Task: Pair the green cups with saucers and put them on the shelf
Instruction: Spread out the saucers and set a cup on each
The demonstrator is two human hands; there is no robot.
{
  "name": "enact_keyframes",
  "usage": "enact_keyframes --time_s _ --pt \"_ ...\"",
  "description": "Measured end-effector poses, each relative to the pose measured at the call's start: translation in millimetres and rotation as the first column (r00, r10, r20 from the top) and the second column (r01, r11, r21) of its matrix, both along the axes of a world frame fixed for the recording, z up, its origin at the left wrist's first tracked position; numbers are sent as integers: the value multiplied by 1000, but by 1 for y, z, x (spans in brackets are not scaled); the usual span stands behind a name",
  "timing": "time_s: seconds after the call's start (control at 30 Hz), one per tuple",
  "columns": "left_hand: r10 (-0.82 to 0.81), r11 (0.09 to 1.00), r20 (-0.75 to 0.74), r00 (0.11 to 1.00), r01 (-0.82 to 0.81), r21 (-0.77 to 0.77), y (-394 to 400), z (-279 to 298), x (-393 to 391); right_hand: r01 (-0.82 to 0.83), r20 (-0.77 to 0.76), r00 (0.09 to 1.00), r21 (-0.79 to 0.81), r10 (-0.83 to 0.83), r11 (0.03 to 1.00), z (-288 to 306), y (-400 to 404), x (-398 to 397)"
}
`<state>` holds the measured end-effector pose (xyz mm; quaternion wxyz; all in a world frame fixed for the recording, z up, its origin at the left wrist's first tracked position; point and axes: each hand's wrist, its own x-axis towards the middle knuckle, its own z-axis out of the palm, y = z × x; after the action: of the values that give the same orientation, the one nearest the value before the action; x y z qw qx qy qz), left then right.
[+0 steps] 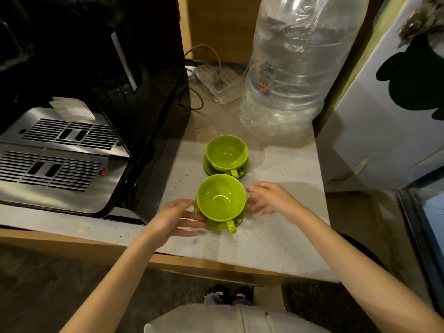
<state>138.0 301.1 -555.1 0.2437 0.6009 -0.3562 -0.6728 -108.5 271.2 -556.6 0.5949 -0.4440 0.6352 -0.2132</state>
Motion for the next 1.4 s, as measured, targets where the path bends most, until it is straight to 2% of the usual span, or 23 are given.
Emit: enact_keyframes --time_s 0.1,0.2,0.43,0.77,1.13,1.4 --pt "-96 995 200 975 93 25 -11 0 14 13 -39 999 94 -9 995 5 -6 -10" --pt "-202 977 266 943 176 117 -15 -5 15 -82 -112 988 201 106 976 2 -8 -8" --pt "-207 973 146 967 187 136 -23 -20 8 -168 -72 978 277 195 946 -5 -12 3" --pt "-170 983 144 975 156 99 -31 -29 0 -201 -129 964 209 231 957 -19 -16 9" --pt "-74 996 100 992 69 54 -25 -35 0 -230 -110 964 116 242 966 -33 -15 7" --pt "-110 993 75 991 113 -35 -23 -16 -2 -169 24 986 66 168 983 -14 -7 -2"
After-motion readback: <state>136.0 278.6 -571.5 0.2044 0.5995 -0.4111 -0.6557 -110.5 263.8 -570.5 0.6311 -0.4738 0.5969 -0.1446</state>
